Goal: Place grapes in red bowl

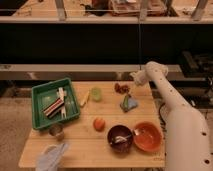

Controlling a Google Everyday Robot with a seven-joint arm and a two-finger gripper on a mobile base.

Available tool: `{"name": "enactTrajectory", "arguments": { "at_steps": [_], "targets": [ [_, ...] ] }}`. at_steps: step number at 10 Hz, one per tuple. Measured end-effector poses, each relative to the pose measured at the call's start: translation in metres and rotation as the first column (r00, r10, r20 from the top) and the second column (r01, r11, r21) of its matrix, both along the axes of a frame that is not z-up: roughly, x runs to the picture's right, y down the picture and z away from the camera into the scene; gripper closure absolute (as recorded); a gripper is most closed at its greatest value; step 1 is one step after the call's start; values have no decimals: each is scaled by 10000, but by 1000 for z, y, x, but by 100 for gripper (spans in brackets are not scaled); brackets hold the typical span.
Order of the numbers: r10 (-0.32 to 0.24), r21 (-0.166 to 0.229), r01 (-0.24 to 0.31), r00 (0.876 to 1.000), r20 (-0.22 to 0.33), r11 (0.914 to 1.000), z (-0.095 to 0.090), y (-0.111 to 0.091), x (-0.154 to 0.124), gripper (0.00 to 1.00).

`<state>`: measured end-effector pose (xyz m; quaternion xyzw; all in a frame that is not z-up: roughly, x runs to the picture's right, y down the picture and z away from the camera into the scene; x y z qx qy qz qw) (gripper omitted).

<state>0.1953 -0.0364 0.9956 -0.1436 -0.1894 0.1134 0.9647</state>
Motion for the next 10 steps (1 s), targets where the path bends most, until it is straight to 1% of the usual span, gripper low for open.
{"name": "enactTrajectory", "arguments": {
  "at_steps": [4, 5, 7, 8, 10],
  "targets": [
    [-442, -205, 446, 9988, 207, 9988, 15, 11, -3, 21],
    [-589, -294, 598, 9978, 308, 9978, 20, 14, -7, 29],
    [-808, -448, 828, 9957, 463, 9956, 26, 18, -9, 47],
    [-891, -512, 918, 9947, 512, 9945, 29, 19, -9, 59],
    [-986, -594, 1020, 9934, 588, 9930, 30, 20, -6, 80]
  ]
}}
